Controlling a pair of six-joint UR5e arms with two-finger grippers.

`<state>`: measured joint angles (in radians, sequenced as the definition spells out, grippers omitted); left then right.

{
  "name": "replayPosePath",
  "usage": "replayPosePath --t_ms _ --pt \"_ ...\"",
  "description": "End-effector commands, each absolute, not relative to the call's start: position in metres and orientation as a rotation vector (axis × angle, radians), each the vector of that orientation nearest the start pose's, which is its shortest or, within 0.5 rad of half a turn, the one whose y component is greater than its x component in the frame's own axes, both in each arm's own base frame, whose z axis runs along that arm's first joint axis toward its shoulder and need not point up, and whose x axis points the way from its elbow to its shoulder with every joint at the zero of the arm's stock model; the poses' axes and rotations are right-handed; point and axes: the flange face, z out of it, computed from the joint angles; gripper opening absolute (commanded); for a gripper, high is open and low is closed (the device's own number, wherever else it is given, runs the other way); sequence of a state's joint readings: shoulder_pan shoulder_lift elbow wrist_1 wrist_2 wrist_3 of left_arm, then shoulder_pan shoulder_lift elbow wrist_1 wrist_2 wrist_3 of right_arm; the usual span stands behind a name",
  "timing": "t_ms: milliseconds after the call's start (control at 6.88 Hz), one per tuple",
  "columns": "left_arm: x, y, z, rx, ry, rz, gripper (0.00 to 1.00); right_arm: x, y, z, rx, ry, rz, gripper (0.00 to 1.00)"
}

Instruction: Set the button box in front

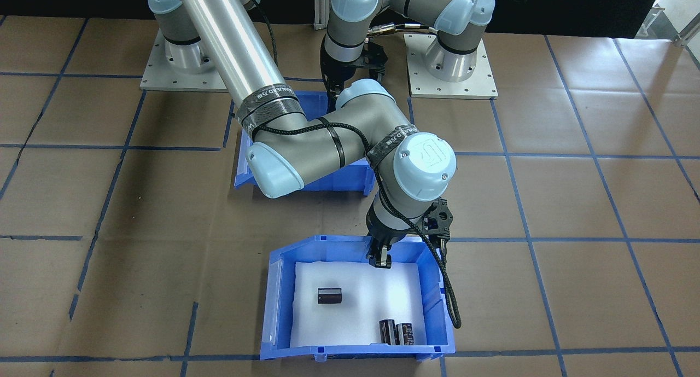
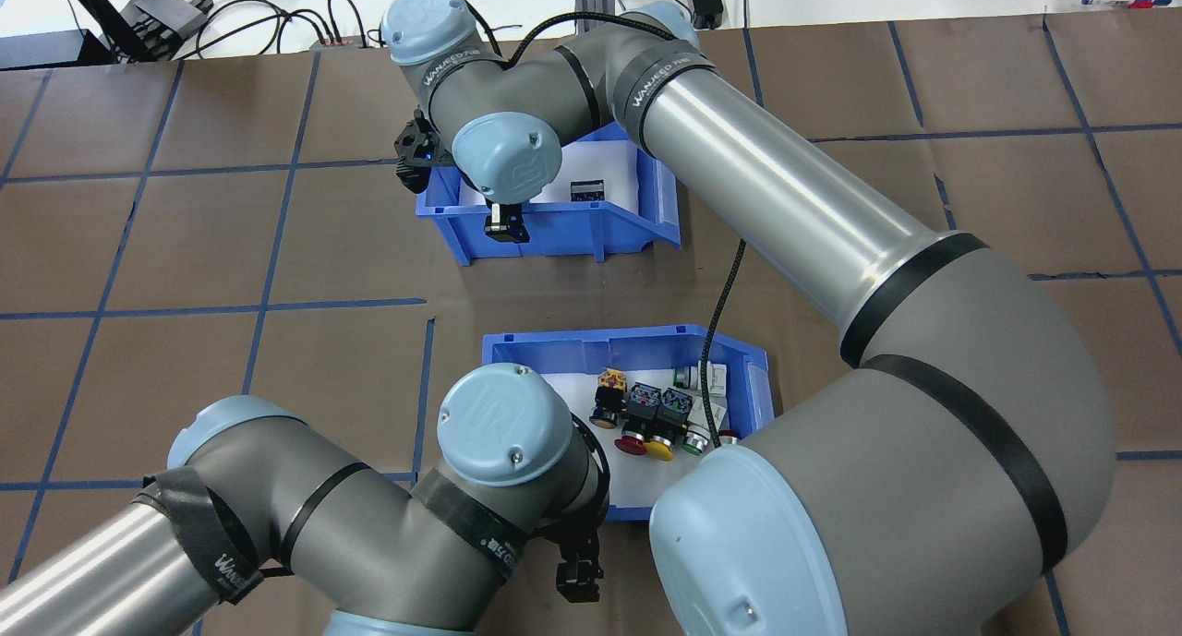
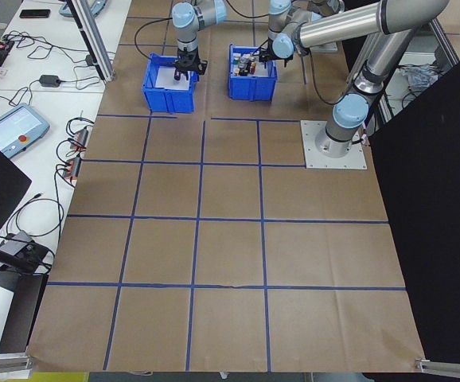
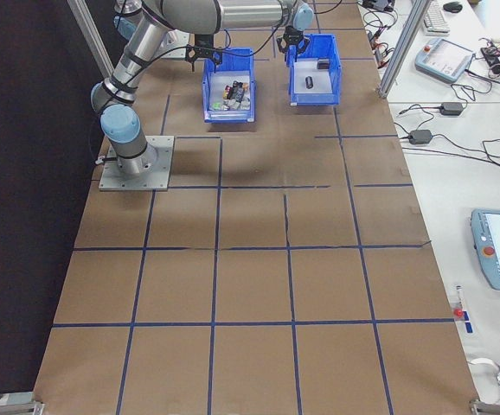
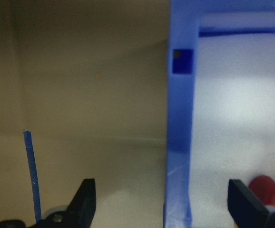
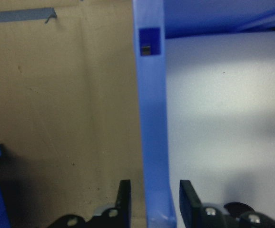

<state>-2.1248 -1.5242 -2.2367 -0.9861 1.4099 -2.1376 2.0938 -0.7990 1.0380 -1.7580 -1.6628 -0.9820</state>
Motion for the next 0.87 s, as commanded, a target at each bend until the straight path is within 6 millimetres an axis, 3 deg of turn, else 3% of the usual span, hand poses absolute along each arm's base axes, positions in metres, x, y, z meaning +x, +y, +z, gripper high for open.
replayPosePath --t_ms 0,145,291,436,726 --pt "-0.339 -0.262 0.248 -2.224 2.200 0.260 0.96 0.489 -0.608 0.288 -2.214 2.351 0.081 0.06" --pt "-0.340 -0.264 0.242 -2.212 2.196 0.261 0.96 0.472 -0.614 0.310 -2.275 2.304 0.051 0.04" --pt "-0.341 -0.264 0.241 -2.215 2.193 0.258 0.88 0.444 -0.620 0.333 -2.304 2.287 0.056 0.03" --pt "-0.342 -0.266 0.243 -2.233 2.204 0.252 0.67 0.405 -0.635 0.348 -2.282 2.318 0.095 0.02" --pt "-0.343 -0.267 0.243 -2.239 2.223 0.257 0.16 0.318 -0.658 0.355 -2.284 2.365 0.193 0.02"
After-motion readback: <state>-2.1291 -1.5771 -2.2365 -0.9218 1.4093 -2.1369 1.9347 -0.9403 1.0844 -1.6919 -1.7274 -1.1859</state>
